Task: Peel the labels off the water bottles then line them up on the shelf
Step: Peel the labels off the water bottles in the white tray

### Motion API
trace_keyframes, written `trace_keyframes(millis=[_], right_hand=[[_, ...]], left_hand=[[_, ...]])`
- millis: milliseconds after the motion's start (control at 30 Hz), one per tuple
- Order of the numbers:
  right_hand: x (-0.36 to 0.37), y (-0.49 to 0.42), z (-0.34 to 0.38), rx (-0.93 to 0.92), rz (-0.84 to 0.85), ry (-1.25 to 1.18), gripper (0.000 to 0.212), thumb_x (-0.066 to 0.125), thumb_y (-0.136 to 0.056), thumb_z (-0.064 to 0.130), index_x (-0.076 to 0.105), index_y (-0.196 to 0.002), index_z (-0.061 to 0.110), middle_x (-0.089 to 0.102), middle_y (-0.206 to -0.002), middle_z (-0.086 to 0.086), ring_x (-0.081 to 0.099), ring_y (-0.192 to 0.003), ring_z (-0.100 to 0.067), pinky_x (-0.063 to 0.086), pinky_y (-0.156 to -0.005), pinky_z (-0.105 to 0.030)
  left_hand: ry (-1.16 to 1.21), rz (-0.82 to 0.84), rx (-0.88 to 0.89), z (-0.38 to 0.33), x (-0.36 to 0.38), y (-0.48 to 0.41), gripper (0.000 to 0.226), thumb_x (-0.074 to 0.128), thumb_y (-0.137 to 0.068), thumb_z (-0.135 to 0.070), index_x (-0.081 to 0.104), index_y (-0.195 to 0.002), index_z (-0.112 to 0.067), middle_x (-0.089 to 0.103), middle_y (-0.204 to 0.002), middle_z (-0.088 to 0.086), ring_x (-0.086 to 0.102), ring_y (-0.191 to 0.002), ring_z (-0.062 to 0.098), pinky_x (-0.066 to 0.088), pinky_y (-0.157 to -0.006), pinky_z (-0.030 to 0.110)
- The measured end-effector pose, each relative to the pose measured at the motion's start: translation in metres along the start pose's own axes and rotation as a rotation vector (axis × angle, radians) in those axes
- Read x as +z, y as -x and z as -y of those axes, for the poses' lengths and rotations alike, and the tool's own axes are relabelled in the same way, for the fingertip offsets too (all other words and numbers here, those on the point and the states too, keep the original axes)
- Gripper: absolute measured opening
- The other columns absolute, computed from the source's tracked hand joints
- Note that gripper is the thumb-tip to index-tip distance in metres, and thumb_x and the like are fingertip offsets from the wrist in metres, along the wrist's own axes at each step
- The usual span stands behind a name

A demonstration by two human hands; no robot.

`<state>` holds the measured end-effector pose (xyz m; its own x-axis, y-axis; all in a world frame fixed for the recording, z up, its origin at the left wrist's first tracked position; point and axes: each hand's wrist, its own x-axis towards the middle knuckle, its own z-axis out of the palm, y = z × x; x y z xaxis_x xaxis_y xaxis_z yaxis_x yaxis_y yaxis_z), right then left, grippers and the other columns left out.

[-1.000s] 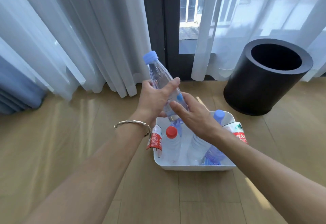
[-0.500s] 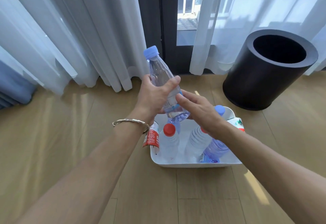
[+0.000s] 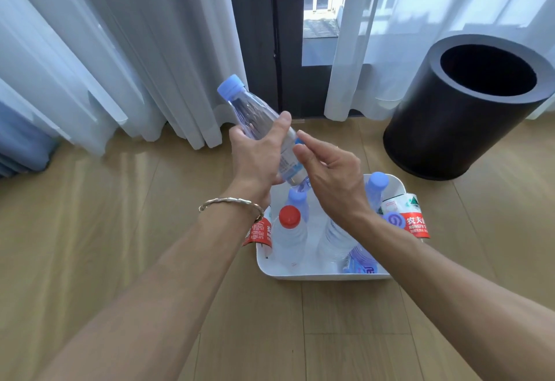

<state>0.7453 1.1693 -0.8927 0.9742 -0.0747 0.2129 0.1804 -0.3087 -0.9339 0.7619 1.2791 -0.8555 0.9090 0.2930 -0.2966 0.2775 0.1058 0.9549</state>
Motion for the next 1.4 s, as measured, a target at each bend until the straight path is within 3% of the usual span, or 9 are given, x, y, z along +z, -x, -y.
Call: trace_keyframes(millis=[200,300,400,533,800,1000,1167,1300,1400], right_hand=[[-0.002,-0.01,-0.003,-0.015,-0.078,0.089,0.012,0.06,-0.093,0.02,0.067,-0.085,0.014,0.061,-0.074,0.012,0.059,-0.069,-0.002,0.048,-0.059,-0.01],[-0.002,-0.007,-0.003,-0.013,0.003,0.038,0.009,0.058,-0.095,0.023,0.059,-0.088,0.017,0.057,-0.076,0.017,0.06,-0.073,-0.003,0.05,-0.061,-0.009],[0.002,-0.003,-0.005,-0.037,0.056,0.001,0.011,0.064,-0.09,0.027,0.057,-0.094,0.019,0.062,-0.088,0.008,0.064,-0.087,-0.012,0.056,-0.075,-0.022],[0.005,-0.002,-0.007,-0.044,0.056,0.043,0.011,0.065,-0.089,0.022,0.055,-0.088,0.017,0.062,-0.099,-0.004,0.062,-0.094,-0.019,0.058,-0.079,-0.036],[0.003,-0.004,-0.009,0.0,0.091,0.14,0.012,0.051,-0.098,0.013,0.053,-0.086,0.011,0.058,-0.098,-0.003,0.052,-0.082,-0.005,0.044,-0.064,-0.007],[-0.003,-0.008,-0.012,0.036,0.037,0.144,0.016,0.05,-0.097,0.01,0.051,-0.082,0.013,0.052,-0.071,0.009,0.05,-0.064,-0.001,0.042,-0.055,-0.007],[-0.021,-0.023,0.0,0.194,-0.048,-0.115,0.012,0.049,-0.099,0.015,0.054,-0.089,0.012,0.063,-0.084,-0.001,0.07,-0.077,-0.006,0.06,-0.062,-0.027],[-0.02,-0.017,-0.002,0.219,0.158,-0.119,0.011,0.052,-0.098,0.028,0.06,-0.102,0.022,0.064,-0.096,0.004,0.067,-0.093,-0.01,0.058,-0.082,-0.037],[-0.007,-0.002,-0.004,0.156,0.421,-0.02,0.03,0.053,-0.095,0.039,0.056,-0.121,0.025,0.064,-0.107,0.005,0.064,-0.097,-0.008,0.053,-0.082,-0.02]], left_hand=[[0.0,-0.004,-0.017,0.004,-0.001,0.0,0.055,0.065,-0.087,-0.043,0.04,-0.128,-0.018,0.06,-0.117,0.002,0.062,-0.088,0.008,0.06,-0.062,0.038],[-0.01,-0.017,-0.01,0.003,-0.003,-0.002,0.054,0.065,-0.086,-0.044,0.039,-0.127,-0.019,0.06,-0.117,0.003,0.065,-0.09,0.011,0.06,-0.057,0.033],[0.012,-0.031,-0.022,0.003,-0.003,-0.002,0.051,0.065,-0.086,-0.043,0.04,-0.123,-0.02,0.061,-0.114,0.003,0.066,-0.091,0.013,0.058,-0.052,0.03],[-0.041,-0.037,0.03,0.007,-0.002,-0.003,0.05,0.067,-0.084,-0.043,0.039,-0.12,-0.022,0.06,-0.113,0.002,0.066,-0.097,0.02,0.06,-0.075,0.044],[-0.095,0.005,0.087,0.012,-0.003,-0.006,0.057,0.07,-0.081,-0.044,0.043,-0.125,-0.02,0.061,-0.114,0.0,0.066,-0.101,0.021,0.059,-0.081,0.047],[-0.096,0.034,0.033,0.009,-0.008,-0.006,0.048,0.064,-0.086,-0.046,0.048,-0.125,-0.024,0.062,-0.117,-0.003,0.064,-0.102,0.017,0.06,-0.066,0.038],[-0.026,0.064,-0.036,0.002,-0.019,-0.005,0.04,0.062,-0.088,-0.044,0.053,-0.122,-0.024,0.065,-0.117,0.003,0.065,-0.103,0.022,0.06,-0.06,0.037],[-0.007,0.048,-0.034,0.001,-0.022,-0.005,0.04,0.061,-0.09,-0.044,0.052,-0.123,-0.024,0.066,-0.116,0.003,0.067,-0.101,0.022,0.059,-0.057,0.035],[0.001,0.054,-0.013,0.001,-0.019,-0.003,0.044,0.062,-0.088,-0.045,0.052,-0.125,-0.022,0.067,-0.114,0.003,0.068,-0.099,0.022,0.06,-0.061,0.038]])
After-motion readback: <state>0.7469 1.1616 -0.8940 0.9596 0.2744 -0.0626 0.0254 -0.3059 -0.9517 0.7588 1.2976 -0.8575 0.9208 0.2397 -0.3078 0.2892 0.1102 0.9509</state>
